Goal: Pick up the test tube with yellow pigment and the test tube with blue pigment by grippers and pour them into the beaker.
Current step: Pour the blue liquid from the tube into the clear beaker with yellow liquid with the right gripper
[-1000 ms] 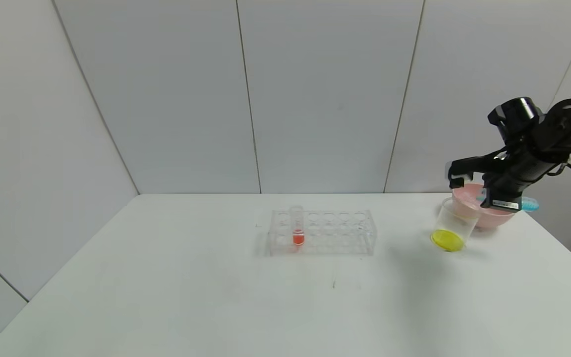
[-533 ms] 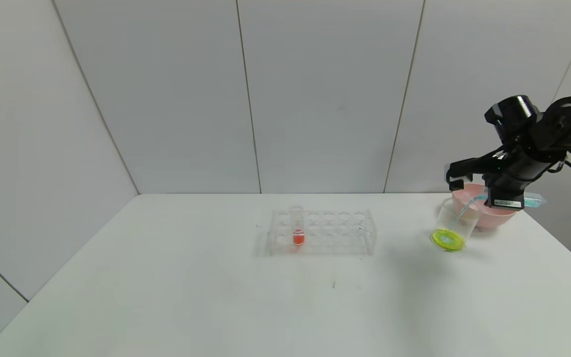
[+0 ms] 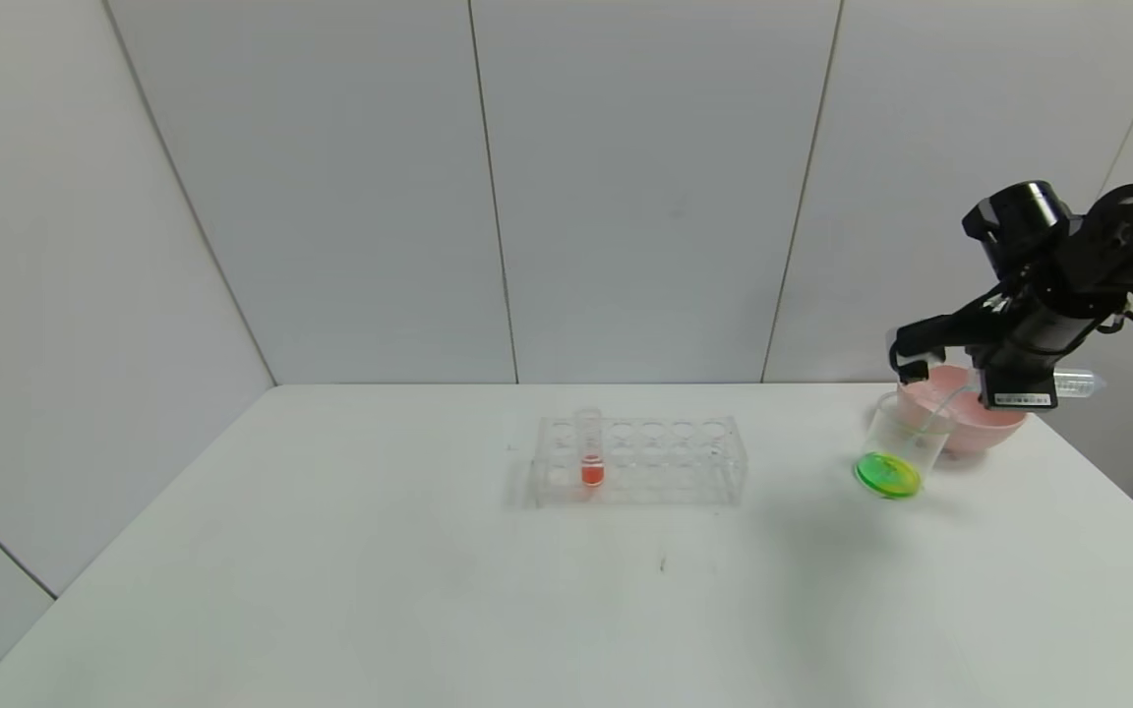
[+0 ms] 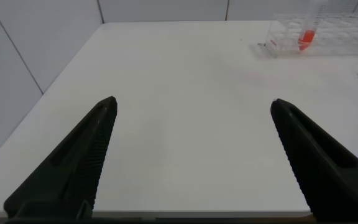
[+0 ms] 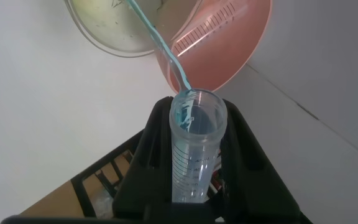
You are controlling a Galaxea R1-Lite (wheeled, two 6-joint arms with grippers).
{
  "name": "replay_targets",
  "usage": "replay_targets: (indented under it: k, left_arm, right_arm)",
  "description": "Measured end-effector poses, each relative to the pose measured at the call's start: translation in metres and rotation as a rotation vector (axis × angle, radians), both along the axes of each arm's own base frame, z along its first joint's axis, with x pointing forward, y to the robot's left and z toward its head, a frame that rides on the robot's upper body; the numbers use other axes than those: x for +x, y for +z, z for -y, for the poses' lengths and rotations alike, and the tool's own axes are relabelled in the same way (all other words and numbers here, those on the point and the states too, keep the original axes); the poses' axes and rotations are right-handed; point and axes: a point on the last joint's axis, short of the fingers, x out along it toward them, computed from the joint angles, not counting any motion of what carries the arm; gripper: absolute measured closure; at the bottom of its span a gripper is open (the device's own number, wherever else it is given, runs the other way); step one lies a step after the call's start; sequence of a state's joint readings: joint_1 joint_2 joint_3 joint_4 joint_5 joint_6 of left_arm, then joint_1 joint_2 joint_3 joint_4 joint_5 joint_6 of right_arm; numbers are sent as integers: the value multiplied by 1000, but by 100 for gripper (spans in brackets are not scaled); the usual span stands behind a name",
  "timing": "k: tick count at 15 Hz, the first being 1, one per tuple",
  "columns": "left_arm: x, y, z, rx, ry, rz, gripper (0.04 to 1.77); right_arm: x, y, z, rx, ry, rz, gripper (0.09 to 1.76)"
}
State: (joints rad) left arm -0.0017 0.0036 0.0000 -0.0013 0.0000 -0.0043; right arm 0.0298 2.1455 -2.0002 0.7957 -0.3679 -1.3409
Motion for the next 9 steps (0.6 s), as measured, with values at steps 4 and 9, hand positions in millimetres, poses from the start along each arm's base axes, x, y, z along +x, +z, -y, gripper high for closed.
replay_targets:
  k: [4,9]
  left_arm:
    - [0,0,0,0,0,0,5]
    - [0,0,0,0,0,0,5]
  right_arm:
    - [0,3,-9,-105,5,2,134]
    - [1,3,-26,-217,26,-4,134]
